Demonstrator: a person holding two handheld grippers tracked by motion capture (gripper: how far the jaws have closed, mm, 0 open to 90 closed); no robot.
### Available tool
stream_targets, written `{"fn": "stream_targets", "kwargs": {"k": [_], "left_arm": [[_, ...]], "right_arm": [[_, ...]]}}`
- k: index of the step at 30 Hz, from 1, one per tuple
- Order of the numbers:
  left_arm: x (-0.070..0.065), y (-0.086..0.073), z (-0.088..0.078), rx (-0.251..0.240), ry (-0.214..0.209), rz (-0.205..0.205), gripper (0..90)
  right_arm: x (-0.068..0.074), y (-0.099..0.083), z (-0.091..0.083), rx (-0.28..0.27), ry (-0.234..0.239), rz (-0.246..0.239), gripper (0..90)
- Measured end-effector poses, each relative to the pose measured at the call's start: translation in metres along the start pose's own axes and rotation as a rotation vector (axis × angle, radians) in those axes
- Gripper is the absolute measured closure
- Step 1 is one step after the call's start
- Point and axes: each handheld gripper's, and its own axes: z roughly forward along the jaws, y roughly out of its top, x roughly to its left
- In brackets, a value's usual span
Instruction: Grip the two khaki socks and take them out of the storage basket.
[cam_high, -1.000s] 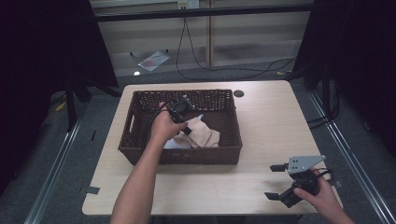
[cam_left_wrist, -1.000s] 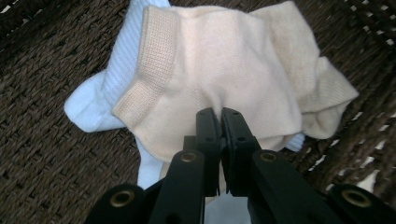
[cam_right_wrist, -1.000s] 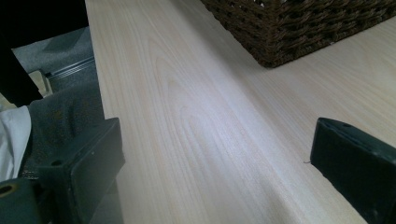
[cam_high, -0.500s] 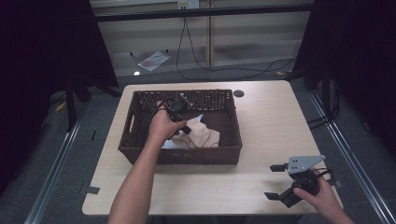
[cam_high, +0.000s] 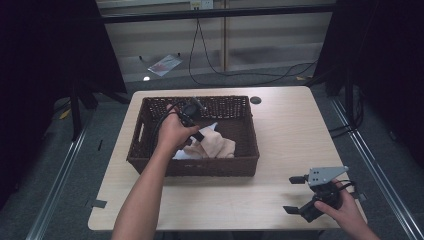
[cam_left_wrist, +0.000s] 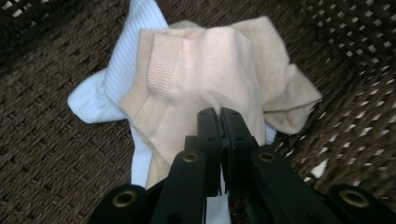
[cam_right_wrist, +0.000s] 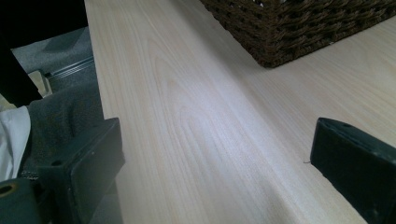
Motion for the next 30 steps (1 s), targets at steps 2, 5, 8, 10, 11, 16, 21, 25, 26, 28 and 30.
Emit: {"fn": "stream_targets", "kwargs": {"k": [2,5,8,10,11,16,21,25,26,28,30], "left_arm": [[-0.002,0.002,-0.006,-0.012,-0.008,-0.014,87.8],[-0.004,0.005,-0.015,-0.015,-0.017,-0.017,87.8],[-0.008,0.009,-0.025,-0.016,-0.022,-0.029,87.9],[-0.01,0.011,-0.032,-0.033,-0.034,-0.037,87.9],[-0.01,0.012,-0.036,-0.037,-0.04,-0.043,87.9],[-0.014,0.017,-0.052,-0.043,-0.033,-0.057,87.8],[-0.019,0.02,-0.064,-0.033,-0.042,-0.052,87.8],[-0.023,0.022,-0.075,-0.035,-0.055,-0.055,87.8],[-0.024,0.023,-0.078,-0.029,-0.055,-0.05,87.8],[-0.026,0.024,-0.083,-0.031,-0.066,-0.052,87.8],[-0.028,0.025,-0.09,-0.028,-0.07,-0.05,87.8]], "right_arm": [[0.0,0.0,0.0,-0.001,0.0,-0.001,2.6],[0.0,0.0,0.0,0.0,-0.001,0.0,2.6],[0.0,0.0,0.0,0.003,0.001,0.0,2.6],[0.0,0.0,0.0,0.001,0.001,0.001,2.6],[0.0,0.0,0.0,0.001,0.001,0.001,2.6],[0.0,0.0,0.0,-0.005,0.0,0.0,2.6],[0.0,0.0,0.0,-0.003,-0.001,0.002,2.6],[0.0,0.0,0.0,-0.003,-0.001,0.003,2.6],[0.0,0.0,0.0,-0.003,0.0,0.002,2.6],[0.0,0.0,0.0,-0.005,-0.001,0.0,2.6],[0.0,0.0,0.0,-0.006,0.0,-0.001,2.6]]}}
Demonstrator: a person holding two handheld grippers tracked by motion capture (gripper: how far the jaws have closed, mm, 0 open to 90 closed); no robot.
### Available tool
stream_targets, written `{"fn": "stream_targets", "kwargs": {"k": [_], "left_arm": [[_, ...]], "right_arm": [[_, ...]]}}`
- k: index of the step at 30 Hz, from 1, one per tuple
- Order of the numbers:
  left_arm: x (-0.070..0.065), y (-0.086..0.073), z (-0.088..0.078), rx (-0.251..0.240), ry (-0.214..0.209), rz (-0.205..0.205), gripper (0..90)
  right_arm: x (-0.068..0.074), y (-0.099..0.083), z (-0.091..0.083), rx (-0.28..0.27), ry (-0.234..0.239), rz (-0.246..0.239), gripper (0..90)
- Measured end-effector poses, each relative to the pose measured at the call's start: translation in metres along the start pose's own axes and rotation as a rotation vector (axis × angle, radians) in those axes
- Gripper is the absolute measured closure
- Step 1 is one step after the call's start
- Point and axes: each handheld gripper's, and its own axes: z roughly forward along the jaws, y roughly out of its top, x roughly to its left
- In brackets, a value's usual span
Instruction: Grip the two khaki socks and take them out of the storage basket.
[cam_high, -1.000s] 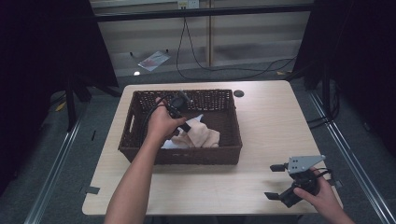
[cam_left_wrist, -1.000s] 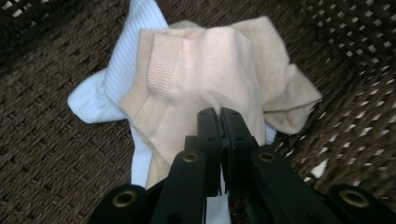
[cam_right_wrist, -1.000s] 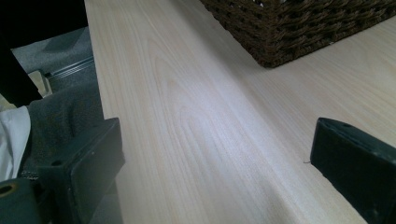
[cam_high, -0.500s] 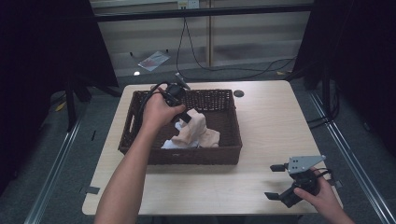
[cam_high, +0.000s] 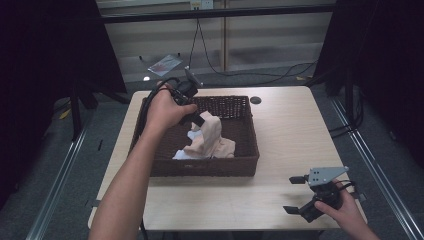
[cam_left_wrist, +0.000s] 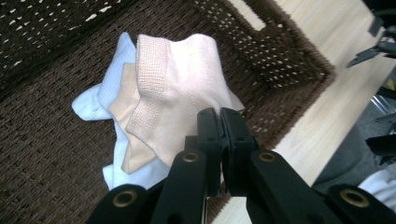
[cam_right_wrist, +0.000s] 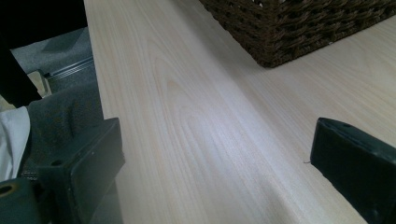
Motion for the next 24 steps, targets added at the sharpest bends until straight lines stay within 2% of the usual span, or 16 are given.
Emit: {"fn": "stream_targets", "kwargs": {"k": [3,14,18,24], "left_arm": [[-0.002,0.001,-0.008,-0.006,-0.012,-0.007,87.8],[-0.01,0.004,-0.035,-0.022,-0.048,0.008,87.8],[-0.014,0.005,-0.041,-0.025,-0.045,0.016,87.8],[-0.019,0.004,-0.048,-0.023,-0.072,0.025,87.7]], "right_arm": [[0.0,0.0,0.0,0.001,-0.003,-0.001,2.6],[0.0,0.0,0.0,0.002,-0.003,0.003,2.6],[0.0,0.0,0.0,0.0,-0.003,0.002,2.6],[0.0,0.0,0.001,0.007,-0.011,0.001,2.7]]}}
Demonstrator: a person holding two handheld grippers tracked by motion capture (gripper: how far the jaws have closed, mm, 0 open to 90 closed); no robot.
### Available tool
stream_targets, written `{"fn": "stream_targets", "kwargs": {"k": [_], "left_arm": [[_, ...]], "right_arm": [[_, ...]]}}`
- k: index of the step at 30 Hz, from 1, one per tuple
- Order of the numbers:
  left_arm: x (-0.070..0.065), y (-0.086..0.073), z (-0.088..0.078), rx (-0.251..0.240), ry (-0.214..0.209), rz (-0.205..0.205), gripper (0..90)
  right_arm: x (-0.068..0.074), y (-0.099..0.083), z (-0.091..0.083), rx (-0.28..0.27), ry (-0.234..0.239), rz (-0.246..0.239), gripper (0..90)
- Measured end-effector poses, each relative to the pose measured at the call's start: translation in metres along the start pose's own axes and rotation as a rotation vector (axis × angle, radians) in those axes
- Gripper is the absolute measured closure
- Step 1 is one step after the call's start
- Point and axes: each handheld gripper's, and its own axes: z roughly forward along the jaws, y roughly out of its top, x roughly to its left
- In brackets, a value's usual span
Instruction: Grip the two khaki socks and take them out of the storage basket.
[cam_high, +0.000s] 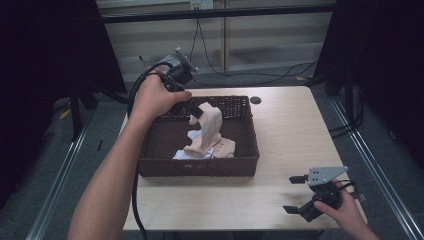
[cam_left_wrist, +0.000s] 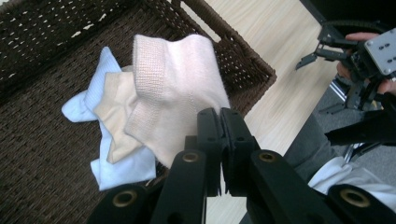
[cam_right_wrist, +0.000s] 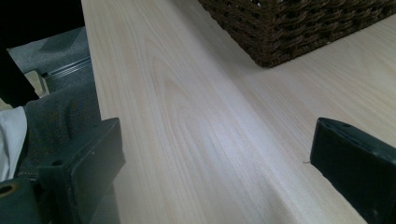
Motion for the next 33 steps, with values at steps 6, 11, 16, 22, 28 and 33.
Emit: {"fn": "stream_targets", "kwargs": {"k": [6,11,16,22,28,33], "left_arm": [[-0.006,0.0,-0.005,0.005,-0.008,0.02,87.7],[-0.013,-0.002,-0.009,-0.001,-0.016,0.035,87.6],[-0.017,-0.005,-0.011,0.0,-0.03,0.054,87.6],[-0.025,-0.007,-0.013,0.007,-0.04,0.074,87.6],[-0.032,-0.009,-0.013,0.019,-0.057,0.101,87.6],[-0.035,-0.01,-0.009,0.047,-0.065,0.108,87.6]], "right_arm": [[0.0,0.0,0.0,-0.003,-0.005,-0.001,2.7],[-0.001,0.0,0.0,-0.004,-0.009,-0.001,2.8],[-0.001,0.001,0.0,-0.006,-0.01,0.0,2.9],[-0.001,0.001,0.0,-0.008,-0.017,0.002,2.8],[-0.001,0.001,0.0,-0.008,-0.015,0.001,2.9],[-0.001,0.001,0.001,-0.005,-0.018,0.0,2.8]]}}
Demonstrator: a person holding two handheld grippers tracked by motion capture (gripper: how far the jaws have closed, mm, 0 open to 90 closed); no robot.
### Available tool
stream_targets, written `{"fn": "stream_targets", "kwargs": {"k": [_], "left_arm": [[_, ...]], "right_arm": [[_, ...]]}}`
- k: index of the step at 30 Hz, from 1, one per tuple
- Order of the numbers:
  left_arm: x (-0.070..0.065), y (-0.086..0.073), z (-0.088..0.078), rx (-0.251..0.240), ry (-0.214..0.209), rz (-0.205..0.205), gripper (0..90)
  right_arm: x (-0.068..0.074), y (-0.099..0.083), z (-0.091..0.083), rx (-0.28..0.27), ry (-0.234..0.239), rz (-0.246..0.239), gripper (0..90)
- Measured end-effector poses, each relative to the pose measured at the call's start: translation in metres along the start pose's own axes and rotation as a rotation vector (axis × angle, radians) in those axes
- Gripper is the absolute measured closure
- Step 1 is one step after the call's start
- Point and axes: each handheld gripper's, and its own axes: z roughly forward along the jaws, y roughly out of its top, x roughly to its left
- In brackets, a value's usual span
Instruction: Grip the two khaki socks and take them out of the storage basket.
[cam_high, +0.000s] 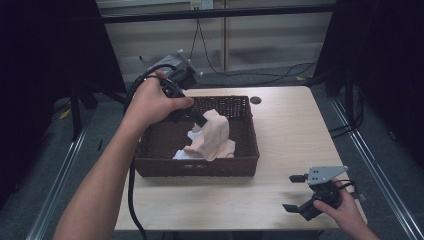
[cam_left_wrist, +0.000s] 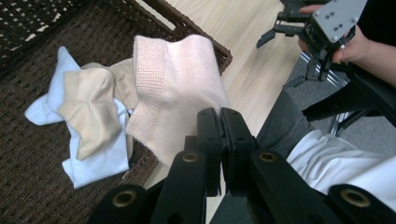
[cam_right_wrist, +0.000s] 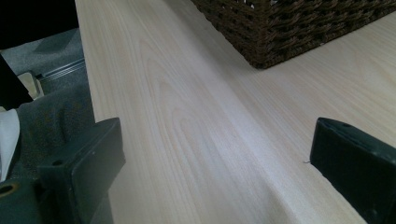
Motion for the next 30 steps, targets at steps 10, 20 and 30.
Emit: {"fn": "stream_targets", "kwargs": {"k": [10,20,30], "left_arm": [[-0.01,-0.004,0.011,0.017,-0.028,0.043,87.4],[-0.01,-0.011,0.028,0.03,-0.045,0.054,87.3],[-0.013,-0.017,0.05,0.044,-0.073,0.077,87.1]], "right_arm": [[0.0,0.0,0.0,0.001,0.004,-0.001,2.8],[0.0,0.0,0.0,0.001,0.008,0.004,2.8],[0.001,0.0,0.0,0.002,0.009,0.001,2.8]]}}
